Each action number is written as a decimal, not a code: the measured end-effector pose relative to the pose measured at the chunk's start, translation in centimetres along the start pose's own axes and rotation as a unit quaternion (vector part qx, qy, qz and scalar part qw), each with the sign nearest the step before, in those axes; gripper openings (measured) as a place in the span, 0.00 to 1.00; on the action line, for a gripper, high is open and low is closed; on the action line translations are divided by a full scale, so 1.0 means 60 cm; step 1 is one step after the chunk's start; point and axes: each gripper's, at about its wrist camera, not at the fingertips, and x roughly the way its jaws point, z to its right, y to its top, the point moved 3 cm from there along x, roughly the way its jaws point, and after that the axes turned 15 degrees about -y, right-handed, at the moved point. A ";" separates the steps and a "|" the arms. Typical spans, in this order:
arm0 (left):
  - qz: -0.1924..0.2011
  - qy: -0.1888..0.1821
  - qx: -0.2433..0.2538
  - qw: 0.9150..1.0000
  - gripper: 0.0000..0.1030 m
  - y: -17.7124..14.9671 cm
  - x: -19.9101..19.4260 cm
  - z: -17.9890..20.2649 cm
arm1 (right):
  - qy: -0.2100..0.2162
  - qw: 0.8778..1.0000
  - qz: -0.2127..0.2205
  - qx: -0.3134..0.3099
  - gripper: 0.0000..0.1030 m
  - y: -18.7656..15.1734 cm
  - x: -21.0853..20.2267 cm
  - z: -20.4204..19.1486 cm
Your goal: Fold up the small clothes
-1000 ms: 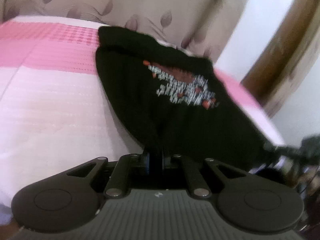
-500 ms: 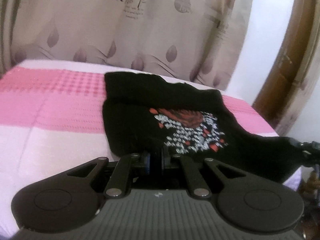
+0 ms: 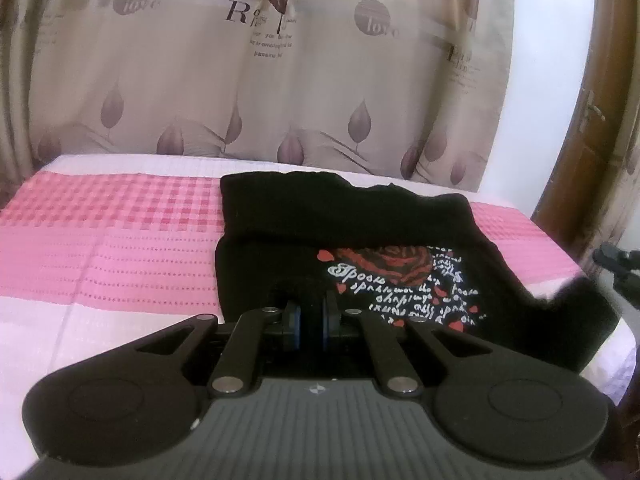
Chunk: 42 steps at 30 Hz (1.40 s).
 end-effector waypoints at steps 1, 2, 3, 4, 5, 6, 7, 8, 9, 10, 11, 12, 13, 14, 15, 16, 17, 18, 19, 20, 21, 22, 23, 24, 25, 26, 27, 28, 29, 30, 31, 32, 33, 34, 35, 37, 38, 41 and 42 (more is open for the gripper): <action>0.001 0.001 0.001 1.000 0.09 0.002 0.002 0.000 | -0.002 1.000 0.004 -0.001 0.10 0.006 0.002 -0.001; 0.001 0.001 0.001 1.000 0.09 0.003 0.003 0.000 | -0.003 1.000 0.006 -0.002 0.10 0.009 0.003 0.000; 0.001 0.001 0.001 1.000 0.09 0.003 0.004 -0.002 | -0.006 1.000 0.006 -0.005 0.10 0.012 0.005 0.000; 0.000 0.002 0.000 1.000 0.09 0.003 0.004 -0.003 | -0.019 1.000 0.006 -0.019 0.10 0.012 0.006 0.000; 0.000 0.002 -0.002 1.000 0.09 0.001 0.004 -0.005 | -0.039 0.999 0.003 -0.032 0.11 0.010 0.006 0.001; -0.001 0.001 -0.003 1.000 0.09 0.000 0.004 -0.006 | -0.049 0.998 -0.003 -0.033 0.11 0.007 0.005 0.005; -0.002 0.000 -0.005 1.000 0.09 -0.003 0.002 -0.009 | -0.051 0.998 -0.019 -0.026 0.11 0.002 0.002 0.017; -0.004 0.000 -0.008 1.000 0.09 -0.007 0.000 -0.011 | -0.063 0.997 -0.031 -0.030 0.11 -0.005 0.000 0.025; -0.004 0.001 -0.011 1.000 0.09 -0.010 -0.001 -0.013 | -0.091 0.994 -0.034 -0.041 0.12 -0.012 -0.006 0.032; -0.006 0.000 -0.016 1.000 0.09 -0.014 -0.004 -0.016 | -0.120 0.991 -0.036 -0.051 0.13 -0.021 -0.013 0.042; -0.007 -0.002 -0.021 1.000 0.09 -0.018 -0.006 -0.020 | -0.137 0.988 -0.044 -0.058 0.19 -0.029 -0.019 0.052; -0.008 -0.003 -0.028 1.000 0.09 -0.021 -0.009 -0.023 | -0.151 0.985 -0.058 -0.062 0.30 -0.040 -0.026 0.064; -0.008 -0.005 -0.035 0.999 0.09 -0.025 -0.012 -0.026 | -0.162 0.982 -0.067 -0.063 0.37 -0.048 -0.032 0.073; -0.008 -0.006 -0.041 0.999 0.09 -0.028 -0.015 -0.029 | -0.174 0.980 -0.072 -0.067 0.58 -0.059 -0.039 0.081; -0.009 -0.006 -0.043 0.999 0.09 -0.030 -0.017 -0.030 | -0.177 0.979 -0.076 -0.070 0.77 -0.069 -0.045 0.087; -0.009 -0.005 -0.045 0.999 0.09 -0.033 -0.019 -0.031 | -0.173 0.979 -0.081 -0.069 0.82 -0.079 -0.049 0.092; -0.010 -0.004 -0.046 0.999 0.09 -0.035 -0.020 -0.031 | -0.165 0.981 -0.084 -0.063 0.83 -0.086 -0.051 0.095; -0.011 -0.003 -0.046 0.999 0.09 -0.036 -0.020 -0.031 | -0.156 0.982 -0.087 -0.054 0.83 -0.091 -0.051 0.097; -0.012 -0.002 -0.045 0.999 0.09 -0.038 -0.021 -0.031 | -0.149 0.984 -0.088 -0.044 0.83 -0.094 -0.049 0.099; -0.013 0.000 -0.047 0.999 0.09 -0.039 -0.022 -0.031 | -0.145 0.985 -0.090 -0.036 0.83 -0.097 -0.045 0.101; -0.013 0.001 -0.049 0.999 0.09 -0.040 -0.022 -0.032 | -0.141 0.985 -0.093 -0.032 0.83 -0.100 -0.038 0.101; -0.014 0.001 -0.053 0.998 0.09 -0.040 -0.022 -0.034 | -0.139 0.985 -0.098 -0.033 0.83 -0.105 -0.032 0.101; -0.014 0.001 -0.056 0.998 0.09 -0.040 -0.022 -0.036 | -0.139 0.984 -0.106 -0.045 0.83 -0.114 -0.023 0.095; -0.014 0.003 -0.060 0.998 0.09 -0.040 -0.023 -0.038 | -0.140 0.981 -0.112 -0.070 0.83 -0.123 -0.015 0.081; -0.014 0.004 -0.063 0.998 0.09 -0.041 -0.023 -0.039 | -0.141 0.978 -0.112 -0.109 0.84 -0.136 -0.010 0.064; -0.015 0.005 -0.066 0.998 0.09 -0.041 -0.024 -0.042 | -0.146 0.971 -0.109 -0.153 0.86 -0.150 -0.008 0.045; -0.017 0.006 -0.068 0.998 0.09 -0.042 -0.024 -0.044 | -0.158 0.962 -0.103 -0.197 0.86 -0.163 -0.006 0.028; -0.018 0.007 -0.069 0.997 0.09 -0.043 -0.023 -0.044 | -0.177 0.951 -0.096 -0.236 0.86 -0.176 -0.006 0.017; -0.020 0.009 -0.069 0.997 0.09 -0.043 -0.022 -0.045 | -0.197 0.935 -0.100 -0.279 0.86 -0.190 -0.001 0.007; -0.022 0.010 -0.069 0.997 0.09 -0.043 -0.020 -0.045 | -0.209 0.917 -0.103 -0.324 0.85 -0.204 0.002 -0.003; -0.023 0.011 -0.069 0.997 0.09 -0.043 -0.018 -0.045 | -0.214 0.906 -0.106 -0.350 0.83 -0.213 0.002 -0.008; -0.023 0.012 -0.068 0.997 0.09 -0.042 -0.017 -0.044 | -0.218 0.897 -0.105 -0.369 0.68 -0.217 0.001 -0.012; -0.022 0.013 -0.066 0.997 0.09 -0.042 -0.016 -0.044 | -0.222 0.897 -0.099 -0.370 0.44 -0.214 -0.002 -0.010; -0.022 0.014 -0.065 0.998 0.09 -0.042 -0.016 -0.043 | -0.229 0.902 -0.094 -0.354 0.32 -0.203 -0.006 -0.003; -0.021 0.015 -0.065 0.998 0.09 -0.043 -0.016 -0.044 | -0.238 0.907 -0.089 -0.336 0.17 -0.189 -0.010 0.006; -0.022 0.016 -0.068 0.997 0.09 -0.045 -0.014 -0.046 | -0.239 0.917 -0.079 -0.309 0.16 -0.171 -0.019 0.022; -0.024 0.016 -0.071 0.997 0.09 -0.046 -0.013 -0.048 | -0.235 0.924 -0.078 -0.293 0.16 -0.166 -0.023 0.029; -0.027 0.016 -0.082 0.996 0.09 -0.048 -0.013 -0.055 | -0.207 0.949 -0.064 -0.231 0.14 -0.148 -0.057 0.044; -0.027 0.015 -0.083 0.996 0.10 -0.049 -0.015 -0.056 | -0.197 0.955 -0.059 -0.213 0.14 -0.145 -0.073 0.044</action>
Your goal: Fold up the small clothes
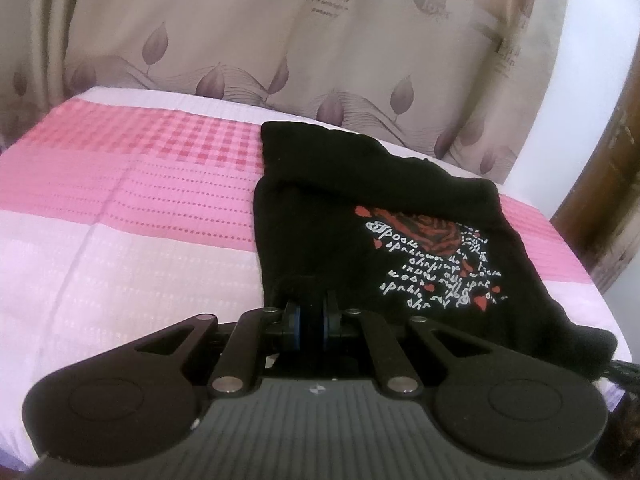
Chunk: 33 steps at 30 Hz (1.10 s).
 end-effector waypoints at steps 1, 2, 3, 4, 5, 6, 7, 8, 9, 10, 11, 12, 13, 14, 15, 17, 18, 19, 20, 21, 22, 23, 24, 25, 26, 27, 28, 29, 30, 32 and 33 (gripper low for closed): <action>0.000 -0.001 -0.001 1.000 0.10 0.000 -0.002 0.000 | 0.015 1.000 0.001 0.019 0.14 -0.003 -0.020 0.008; -0.001 -0.002 -0.001 1.000 0.10 0.000 -0.003 -0.001 | 0.030 0.999 -0.005 0.031 0.14 -0.006 -0.031 0.011; -0.002 -0.005 -0.002 1.000 0.10 0.000 -0.005 -0.002 | 0.043 0.998 -0.015 0.037 0.14 -0.012 -0.043 0.014; -0.003 -0.006 -0.003 1.000 0.10 -0.001 -0.005 -0.002 | 0.052 0.997 -0.033 0.040 0.14 -0.020 -0.047 0.017; -0.005 -0.006 -0.002 1.000 0.10 -0.002 -0.005 -0.002 | 0.054 0.996 -0.056 0.048 0.14 -0.028 -0.046 0.024; -0.007 -0.006 0.000 1.000 0.10 -0.003 -0.004 -0.002 | 0.042 0.995 -0.069 0.058 0.15 -0.033 -0.044 0.036; -0.008 -0.006 0.001 1.000 0.10 -0.005 -0.004 -0.003 | 0.033 0.994 -0.071 0.070 0.18 -0.035 -0.043 0.048; -0.010 -0.005 0.002 1.000 0.11 -0.007 -0.003 -0.003 | 0.035 0.994 -0.066 0.085 0.29 -0.034 -0.045 0.062; -0.011 -0.004 0.002 1.000 0.11 -0.009 -0.003 -0.004 | 0.041 0.993 -0.055 0.095 0.52 -0.030 -0.049 0.072; -0.012 -0.002 0.001 1.000 0.11 -0.011 -0.003 -0.005 | 0.039 0.993 -0.042 0.102 0.67 -0.023 -0.051 0.078; -0.012 -0.002 0.000 1.000 0.11 -0.012 -0.004 -0.006 | 0.030 0.993 -0.028 0.107 0.95 -0.016 -0.051 0.081; -0.013 -0.001 -0.001 1.000 0.11 -0.013 -0.005 -0.007 | 0.022 0.994 -0.012 0.111 0.98 -0.010 -0.050 0.084; -0.012 -0.001 -0.001 1.000 0.12 -0.013 -0.005 -0.007 | 0.025 0.994 -0.003 0.110 0.98 -0.004 -0.046 0.088; -0.011 -0.002 -0.001 1.000 0.12 -0.013 -0.007 -0.008 | 0.027 0.994 -0.006 0.107 0.97 0.001 -0.037 0.089; -0.011 -0.002 0.000 1.000 0.12 -0.013 -0.007 -0.007 | 0.026 0.994 -0.011 0.106 0.97 0.006 -0.025 0.091; -0.012 0.001 0.004 1.000 0.12 -0.014 -0.007 -0.006 | 0.044 0.993 -0.024 0.109 0.96 0.006 -0.008 0.092; -0.013 0.002 0.007 1.000 0.12 -0.014 -0.006 -0.005 | 0.055 0.992 -0.035 0.106 0.92 0.006 0.004 0.090; -0.014 0.001 0.010 1.000 0.12 -0.015 -0.006 -0.005 | 0.057 0.993 -0.053 0.094 0.88 0.005 0.018 0.079; -0.016 0.001 0.013 1.000 0.12 -0.016 -0.006 -0.004 | 0.061 0.993 -0.067 0.078 0.75 0.000 0.025 0.064; -0.017 0.002 0.016 1.000 0.12 -0.018 -0.005 -0.005 | 0.067 0.993 -0.074 0.061 0.64 -0.003 0.032 0.050; -0.019 0.002 0.019 1.000 0.12 -0.019 -0.003 -0.005 | 0.072 0.994 -0.073 0.046 0.58 -0.005 0.035 0.038; -0.021 0.001 0.020 1.000 0.12 -0.021 -0.002 -0.006 | 0.080 0.993 -0.078 0.043 0.36 -0.004 0.042 0.030; -0.023 -0.003 0.021 0.999 0.12 -0.023 0.000 -0.007 | 0.086 0.991 -0.084 0.050 0.20 -0.002 0.049 0.025; -0.024 -0.006 0.021 0.999 0.12 -0.025 0.001 -0.008 | 0.091 0.990 -0.087 0.058 0.18 -0.001 0.054 0.022; -0.023 -0.007 0.021 0.999 0.09 -0.027 0.002 -0.011 | 0.101 0.989 -0.085 0.066 0.15 0.001 0.057 0.021; -0.021 -0.012 0.017 1.000 0.07 -0.028 0.001 -0.014 | 0.112 0.987 -0.081 0.077 0.13 0.002 0.056 0.021; -0.020 -0.019 0.009 1.000 0.07 -0.027 0.000 -0.016 | 0.125 0.985 -0.074 0.096 0.13 0.006 0.053 0.021; -0.015 -0.025 0.004 1.000 0.07 -0.025 -0.003 -0.017 | 0.144 0.979 -0.065 0.126 0.13 0.012 0.048 0.026; -0.008 -0.031 0.000 0.999 0.07 -0.022 -0.007 -0.017 | 0.163 0.974 -0.055 0.149 0.13 0.021 0.043 0.030; 0.005 -0.046 -0.013 0.999 0.07 -0.011 -0.015 -0.018 | 0.190 0.964 -0.033 0.184 0.13 0.039 0.033 0.034; 0.012 -0.054 -0.021 0.998 0.07 -0.004 -0.017 -0.019 | 0.198 0.960 -0.025 0.196 0.13 0.043 0.029 0.036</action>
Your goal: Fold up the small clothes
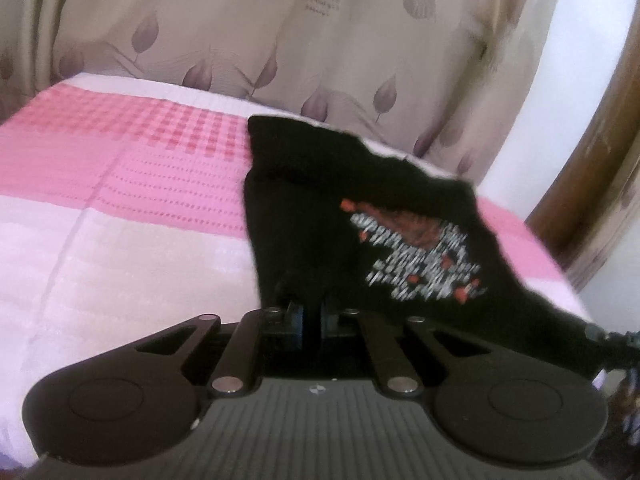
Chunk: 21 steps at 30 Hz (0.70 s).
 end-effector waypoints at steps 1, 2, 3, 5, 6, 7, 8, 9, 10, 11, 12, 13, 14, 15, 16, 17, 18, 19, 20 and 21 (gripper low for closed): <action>0.007 -0.005 -0.007 1.000 0.07 0.006 -0.001 0.000 | 0.010 1.000 0.008 0.009 0.13 0.009 -0.002 -0.003; 0.013 -0.008 -0.013 1.000 0.07 0.014 -0.002 0.000 | 0.019 1.000 0.015 0.017 0.13 0.018 -0.002 -0.007; 0.020 -0.013 -0.016 1.000 0.07 0.021 -0.001 0.002 | 0.028 0.999 0.020 0.023 0.13 0.028 0.000 -0.012; 0.036 -0.016 -0.018 0.999 0.07 0.036 -0.001 0.006 | 0.039 0.998 0.030 0.030 0.13 0.051 0.008 -0.020; 0.042 -0.016 -0.018 0.999 0.07 0.044 0.001 0.009 | 0.042 0.998 0.036 0.034 0.13 0.061 0.014 -0.022; 0.050 -0.018 -0.019 0.998 0.07 0.053 0.003 0.012 | 0.047 0.997 0.040 0.038 0.13 0.069 0.014 -0.023; 0.058 -0.021 -0.019 0.998 0.07 0.062 0.004 0.015 | 0.052 0.997 0.044 0.043 0.13 0.078 0.016 -0.024; 0.065 -0.021 -0.019 0.997 0.07 0.071 0.006 0.017 | 0.053 0.996 0.048 0.045 0.13 0.087 0.019 -0.024; 0.072 -0.020 -0.019 0.997 0.07 0.080 0.009 0.019 | 0.050 0.996 0.051 0.045 0.13 0.100 0.030 -0.025; 0.077 -0.020 -0.022 0.997 0.07 0.091 0.013 0.021 | 0.048 0.996 0.053 0.047 0.13 0.115 0.044 -0.024; 0.081 -0.022 -0.027 0.996 0.07 0.104 0.019 0.023 | 0.047 0.996 0.055 0.050 0.13 0.129 0.055 -0.022; 0.086 -0.023 -0.033 0.996 0.07 0.114 0.025 0.019 | 0.045 0.996 0.057 0.054 0.13 0.143 0.065 -0.020; 0.089 -0.022 -0.039 0.995 0.07 0.123 0.029 0.015 | 0.041 0.996 0.059 0.057 0.13 0.155 0.074 -0.017; 0.093 -0.021 -0.041 0.995 0.07 0.134 0.036 0.010 | 0.038 0.996 0.061 0.058 0.13 0.163 0.082 -0.015; 0.097 -0.019 -0.039 0.994 0.07 0.147 0.044 0.006 | 0.036 0.995 0.064 0.061 0.13 0.176 0.092 -0.012; 0.101 -0.016 -0.035 0.994 0.07 0.159 0.051 0.003 | 0.032 0.995 0.065 0.066 0.13 0.190 0.104 -0.009; 0.107 -0.010 -0.029 0.994 0.07 0.172 0.059 0.000 | 0.030 0.995 0.065 0.069 0.13 0.203 0.117 -0.006; 0.112 -0.006 -0.023 0.993 0.07 0.186 0.069 -0.005 | 0.025 0.995 0.066 0.069 0.13 0.216 0.130 -0.003; 0.117 -0.003 -0.022 0.993 0.07 0.199 0.079 -0.011 | 0.017 0.995 0.068 0.070 0.13 0.233 0.145 0.002; 0.120 0.000 -0.024 0.992 0.07 0.213 0.091 -0.018 | 0.013 0.995 0.068 0.076 0.13 0.246 0.160 0.008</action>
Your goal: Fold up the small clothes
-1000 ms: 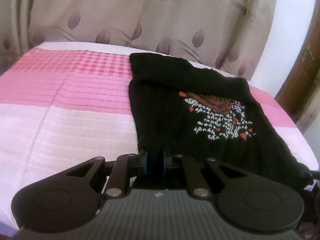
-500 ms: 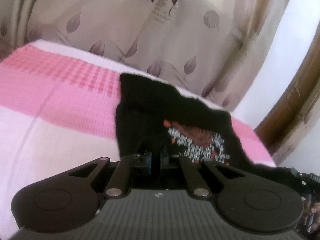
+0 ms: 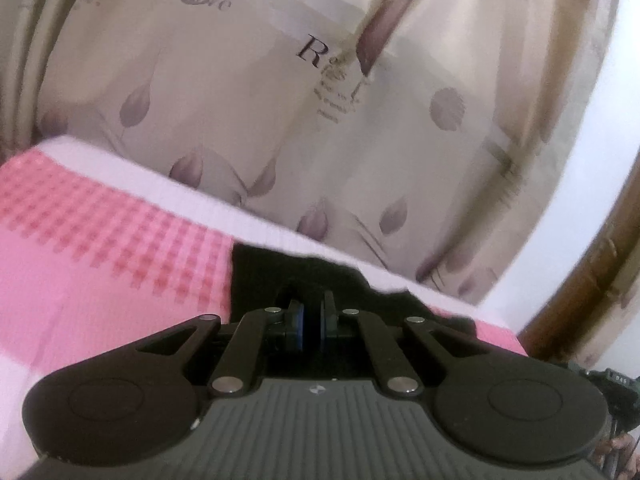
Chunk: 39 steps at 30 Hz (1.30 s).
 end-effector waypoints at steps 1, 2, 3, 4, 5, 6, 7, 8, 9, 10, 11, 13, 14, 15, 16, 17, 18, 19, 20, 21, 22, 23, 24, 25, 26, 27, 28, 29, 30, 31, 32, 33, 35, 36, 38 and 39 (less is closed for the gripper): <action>0.003 0.002 -0.003 1.000 0.07 0.009 0.014 -0.010 | -0.003 1.000 0.000 0.006 0.13 0.013 0.016 0.006; 0.004 0.005 -0.007 1.000 0.07 0.018 0.030 -0.013 | -0.010 1.000 0.001 0.010 0.13 0.025 0.034 0.013; 0.004 0.008 -0.012 1.000 0.07 0.025 0.046 -0.018 | -0.017 1.000 0.000 0.015 0.13 0.036 0.054 0.020; 0.005 0.011 -0.017 1.000 0.07 0.033 0.065 -0.023 | -0.019 1.000 -0.003 0.021 0.13 0.045 0.072 0.027; 0.005 0.015 -0.021 1.000 0.07 0.038 0.085 -0.030 | -0.025 0.999 -0.004 0.026 0.13 0.055 0.093 0.034; 0.003 0.020 -0.023 1.000 0.07 0.043 0.102 -0.035 | -0.032 0.999 -0.005 0.029 0.13 0.063 0.111 0.040; 0.001 0.026 -0.027 0.999 0.07 0.047 0.122 -0.042 | -0.036 0.999 -0.007 0.032 0.13 0.070 0.129 0.046; -0.002 0.030 -0.030 0.999 0.07 0.050 0.139 -0.049 | -0.040 0.999 -0.008 0.036 0.13 0.077 0.148 0.053; -0.005 0.035 -0.035 0.999 0.07 0.052 0.154 -0.057 | -0.044 0.998 -0.009 0.041 0.13 0.082 0.164 0.059; -0.010 0.040 -0.041 0.998 0.07 0.053 0.169 -0.068 | -0.047 0.998 -0.012 0.046 0.13 0.088 0.181 0.065; -0.014 0.045 -0.049 0.998 0.07 0.053 0.184 -0.079 | -0.050 0.997 -0.015 0.050 0.13 0.093 0.198 0.072; -0.019 0.049 -0.063 0.997 0.07 0.052 0.208 -0.103 | -0.058 0.996 -0.018 0.069 0.13 0.102 0.229 0.091; -0.021 0.051 -0.065 0.996 0.07 0.051 0.218 -0.112 | -0.059 0.995 -0.018 0.080 0.14 0.105 0.240 0.099; -0.022 0.053 -0.065 0.996 0.07 0.049 0.226 -0.121 | -0.055 0.994 -0.021 0.092 0.14 0.108 0.253 0.109; -0.022 0.051 -0.064 0.996 0.08 0.049 0.235 -0.127 | -0.052 0.993 -0.023 0.100 0.14 0.111 0.265 0.118; -0.024 0.049 -0.061 0.997 0.12 0.048 0.241 -0.130 | -0.057 0.993 -0.023 0.105 0.14 0.114 0.276 0.125; -0.027 0.048 -0.057 0.997 0.20 0.049 0.248 -0.132 | -0.057 0.991 -0.023 0.115 0.15 0.117 0.285 0.133; -0.029 0.047 -0.055 0.997 0.25 0.049 0.254 -0.134 | -0.051 0.990 -0.025 0.131 0.17 0.119 0.292 0.142; -0.030 0.047 -0.057 0.997 0.37 0.050 0.258 -0.135 | -0.041 0.987 -0.029 0.153 0.23 0.120 0.298 0.152; -0.030 0.046 -0.063 0.996 0.53 0.050 0.262 -0.137 | -0.034 0.983 -0.027 0.176 0.30 0.119 0.301 0.162; -0.031 0.039 -0.080 0.996 0.66 0.051 0.264 -0.140 | -0.023 0.980 -0.017 0.199 0.33 0.118 0.299 0.171; -0.025 0.040 -0.098 0.994 1.00 0.053 0.263 -0.145 | -0.002 0.974 -0.004 0.228 0.48 0.115 0.294 0.180; -0.003 0.043 -0.119 0.992 0.99 0.054 0.256 -0.151 | 0.026 0.966 0.000 0.258 0.75 0.110 0.291 0.188; 0.017 0.036 -0.145 0.989 0.99 0.056 0.249 -0.160 | 0.047 0.960 0.000 0.276 0.85 0.107 0.289 0.193; 0.031 0.014 -0.181 0.983 1.00 0.058 0.244 -0.174 | 0.062 0.957 0.002 0.282 0.87 0.105 0.284 0.194; 0.038 -0.003 -0.216 0.976 1.00 0.060 0.241 -0.187 | 0.053 0.961 0.004 0.271 0.87 0.108 0.277 0.191; 0.042 -0.001 -0.227 0.973 1.00 0.063 0.237 -0.193 | 0.029 0.968 0.011 0.250 0.89 0.111 0.265 0.186; 0.048 0.010 -0.221 0.974 1.00 0.068 0.230 -0.193 | 0.022 0.972 0.020 0.233 0.89 0.115 0.252 0.181; 0.053 0.017 -0.208 0.977 1.00 0.072 0.223 -0.191 | 0.031 0.974 0.025 0.221 0.88 0.118 0.240 0.174; 0.055 0.018 -0.195 0.979 1.00 0.076 0.215 -0.187 | 0.041 0.977 0.031 0.208 0.88 0.120 0.222 0.168; 0.055 0.015 -0.182 0.982 0.99 0.078 0.206 -0.181 | 0.035 0.982 0.040 0.180 0.88 0.123 0.201 0.158; 0.052 0.012 -0.169 0.984 0.99 0.078 0.197 -0.174 | 0.023 0.987 0.044 0.150 0.88 0.123 0.185 0.147; 0.045 0.011 -0.127 0.991 0.99 0.067 0.172 -0.149 | 0.005 0.997 0.042 0.068 0.88 0.115 0.153 0.111; 0.038 0.007 -0.107 0.994 0.98 0.058 0.161 -0.135 | 0.007 0.999 0.035 0.014 0.86 0.102 0.141 0.083; 0.007 -0.004 -0.049 0.999 0.95 0.029 0.149 -0.100 | -0.017 0.993 0.010 -0.116 0.65 0.064 0.140 0.017; -0.011 -0.009 -0.024 1.000 0.93 0.010 0.146 -0.083 | -0.035 0.984 -0.007 -0.175 0.51 0.042 0.151 -0.015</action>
